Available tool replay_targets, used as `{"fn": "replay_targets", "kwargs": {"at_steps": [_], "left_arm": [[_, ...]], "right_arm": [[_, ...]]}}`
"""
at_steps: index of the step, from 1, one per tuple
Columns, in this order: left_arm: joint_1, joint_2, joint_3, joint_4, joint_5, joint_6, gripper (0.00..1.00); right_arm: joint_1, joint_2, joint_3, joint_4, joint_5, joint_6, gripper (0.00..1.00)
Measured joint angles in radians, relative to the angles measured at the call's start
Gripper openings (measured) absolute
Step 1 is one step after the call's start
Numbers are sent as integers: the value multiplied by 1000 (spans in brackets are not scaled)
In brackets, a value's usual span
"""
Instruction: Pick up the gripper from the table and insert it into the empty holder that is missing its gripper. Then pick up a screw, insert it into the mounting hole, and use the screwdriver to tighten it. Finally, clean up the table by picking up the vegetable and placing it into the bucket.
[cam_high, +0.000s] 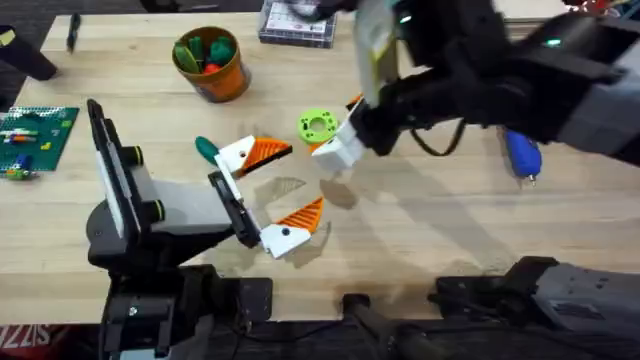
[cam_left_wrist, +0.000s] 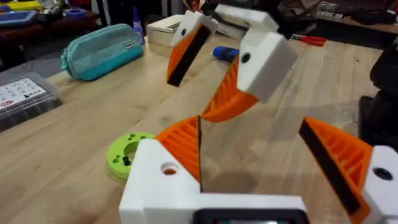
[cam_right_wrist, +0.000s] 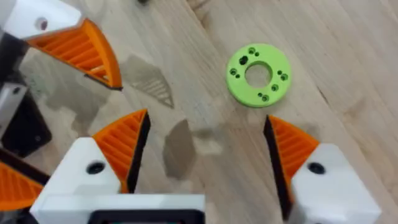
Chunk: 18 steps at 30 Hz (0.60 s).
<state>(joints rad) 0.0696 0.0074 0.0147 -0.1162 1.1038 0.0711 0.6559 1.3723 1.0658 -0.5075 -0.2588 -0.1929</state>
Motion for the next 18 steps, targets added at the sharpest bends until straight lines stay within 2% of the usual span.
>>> {"fn": "replay_targets", "kwargs": {"at_steps": [9, 18], "left_arm": [[0, 0, 0, 0, 0, 0, 977], [0, 0, 0, 0, 0, 0, 977]], "right_arm": [[28, 62, 31, 20, 97, -40, 991], [28, 139, 31, 111, 116, -48, 992]]}}
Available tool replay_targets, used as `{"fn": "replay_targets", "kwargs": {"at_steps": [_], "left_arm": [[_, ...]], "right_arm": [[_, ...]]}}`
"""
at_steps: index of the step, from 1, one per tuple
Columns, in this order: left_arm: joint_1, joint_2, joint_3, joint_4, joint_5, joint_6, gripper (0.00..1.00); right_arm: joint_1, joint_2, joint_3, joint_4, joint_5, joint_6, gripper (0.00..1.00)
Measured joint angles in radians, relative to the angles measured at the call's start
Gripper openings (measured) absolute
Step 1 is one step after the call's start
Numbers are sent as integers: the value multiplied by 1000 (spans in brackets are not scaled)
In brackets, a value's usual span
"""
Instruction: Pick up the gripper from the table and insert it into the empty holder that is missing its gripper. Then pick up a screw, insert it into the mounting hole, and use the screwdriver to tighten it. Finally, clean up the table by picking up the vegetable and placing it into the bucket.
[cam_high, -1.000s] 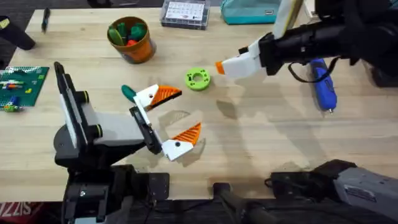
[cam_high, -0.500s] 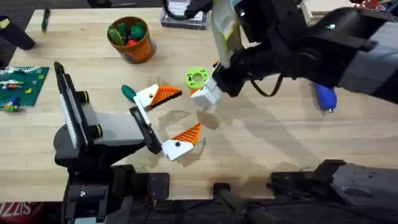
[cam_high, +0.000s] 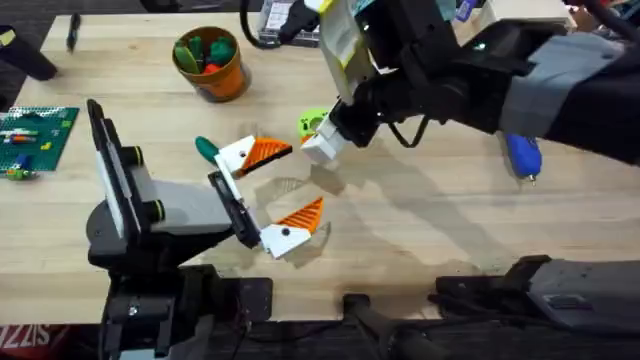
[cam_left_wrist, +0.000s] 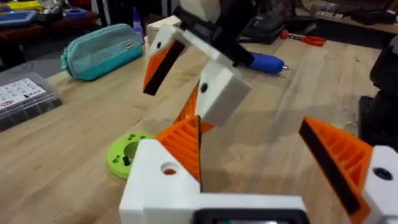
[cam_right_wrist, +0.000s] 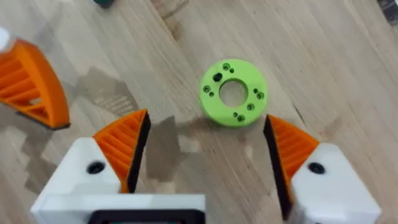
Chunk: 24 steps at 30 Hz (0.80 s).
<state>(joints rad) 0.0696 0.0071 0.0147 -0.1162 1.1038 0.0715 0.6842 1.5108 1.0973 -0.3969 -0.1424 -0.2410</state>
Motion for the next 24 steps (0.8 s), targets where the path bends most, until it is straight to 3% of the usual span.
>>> {"fn": "replay_targets", "kwargs": {"at_steps": [9, 15, 24], "left_arm": [[0, 0, 0, 0, 0, 0, 977], [0, 0, 0, 0, 0, 0, 977], [0, 0, 0, 0, 0, 0, 977]], "right_arm": [[0, 93, 0, 80, 0, -1, 934], [0, 121, 1, 92, 1, -3, 676], [0, 121, 1, 144, 1, 65, 545]]}}
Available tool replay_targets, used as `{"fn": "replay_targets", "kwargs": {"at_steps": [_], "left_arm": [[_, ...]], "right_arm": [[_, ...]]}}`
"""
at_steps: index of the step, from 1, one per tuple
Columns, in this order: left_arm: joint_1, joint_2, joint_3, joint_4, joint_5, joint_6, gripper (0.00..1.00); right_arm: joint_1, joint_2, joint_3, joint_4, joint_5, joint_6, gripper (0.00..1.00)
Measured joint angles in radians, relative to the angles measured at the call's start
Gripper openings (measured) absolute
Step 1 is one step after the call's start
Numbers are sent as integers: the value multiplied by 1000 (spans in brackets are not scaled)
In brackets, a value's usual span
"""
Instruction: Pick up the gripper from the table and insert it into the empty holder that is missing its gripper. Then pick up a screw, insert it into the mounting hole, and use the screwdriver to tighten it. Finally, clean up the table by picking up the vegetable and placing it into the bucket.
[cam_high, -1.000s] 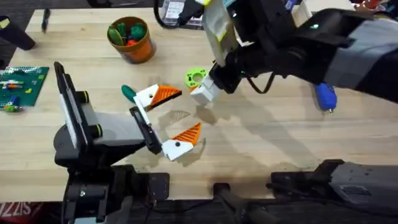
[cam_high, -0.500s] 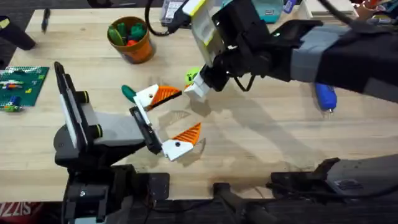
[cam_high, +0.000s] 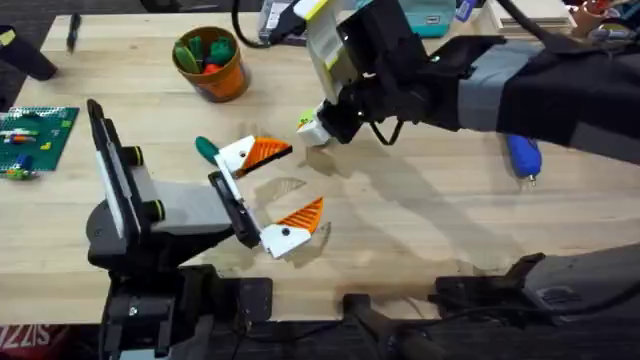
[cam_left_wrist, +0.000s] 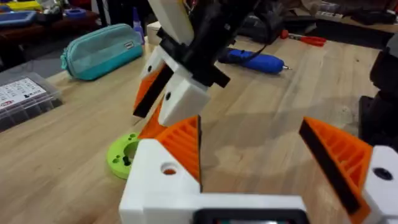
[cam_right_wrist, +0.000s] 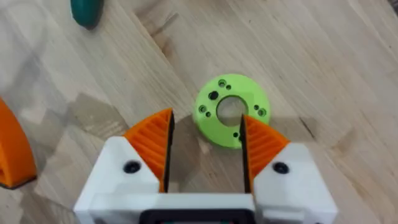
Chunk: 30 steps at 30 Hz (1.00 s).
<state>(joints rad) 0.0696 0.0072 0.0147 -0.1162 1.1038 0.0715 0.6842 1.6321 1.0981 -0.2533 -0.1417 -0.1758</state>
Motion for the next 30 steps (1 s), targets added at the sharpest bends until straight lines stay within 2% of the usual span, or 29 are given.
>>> {"fn": "replay_targets", "kwargs": {"at_steps": [14, 30], "left_arm": [[0, 0, 0, 0, 0, 0, 977], [0, 0, 0, 0, 0, 0, 976]], "right_arm": [[0, 19, 1, 38, 0, 75, 551], [7, 173, 1, 141, 0, 74, 589]]}}
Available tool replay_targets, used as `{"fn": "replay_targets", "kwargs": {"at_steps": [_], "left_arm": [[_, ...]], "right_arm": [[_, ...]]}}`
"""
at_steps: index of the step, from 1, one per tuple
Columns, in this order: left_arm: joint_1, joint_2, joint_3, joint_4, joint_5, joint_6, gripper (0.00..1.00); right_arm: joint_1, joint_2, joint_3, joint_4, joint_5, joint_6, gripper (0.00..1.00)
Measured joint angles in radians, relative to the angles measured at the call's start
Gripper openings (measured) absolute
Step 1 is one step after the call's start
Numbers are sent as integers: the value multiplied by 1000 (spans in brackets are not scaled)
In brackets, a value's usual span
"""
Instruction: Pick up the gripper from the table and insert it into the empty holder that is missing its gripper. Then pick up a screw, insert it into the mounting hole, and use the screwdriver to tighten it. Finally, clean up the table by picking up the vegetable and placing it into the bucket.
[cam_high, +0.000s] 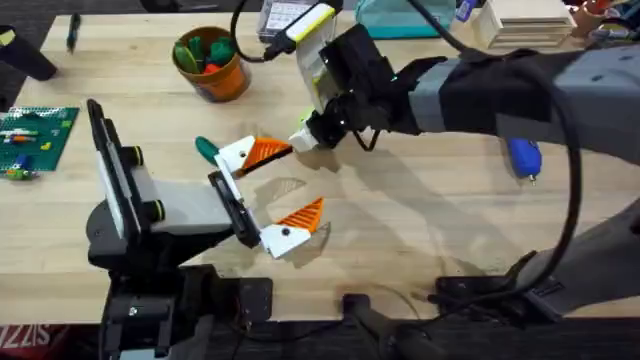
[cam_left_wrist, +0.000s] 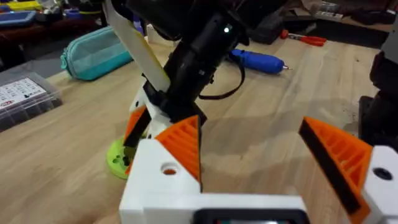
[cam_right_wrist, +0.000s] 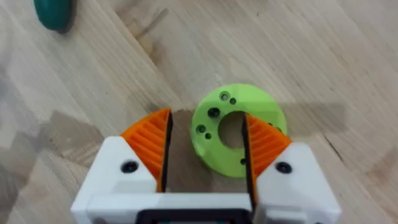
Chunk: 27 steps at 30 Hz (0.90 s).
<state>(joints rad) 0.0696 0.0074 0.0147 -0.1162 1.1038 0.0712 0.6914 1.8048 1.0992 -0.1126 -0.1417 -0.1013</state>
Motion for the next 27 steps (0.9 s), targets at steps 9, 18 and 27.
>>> {"fn": "replay_targets", "kwargs": {"at_steps": [9, 18, 27], "left_arm": [[0, 0, 0, 0, 0, 0, 976], [0, 0, 0, 0, 0, 0, 976], [0, 0, 0, 0, 0, 0, 976]], "right_arm": [[15, 5, 0, 54, 0, -54, 504], [16, 17, 2, 79, 3, -83, 411], [16, 46, 7, 85, 7, -90, 383]]}}
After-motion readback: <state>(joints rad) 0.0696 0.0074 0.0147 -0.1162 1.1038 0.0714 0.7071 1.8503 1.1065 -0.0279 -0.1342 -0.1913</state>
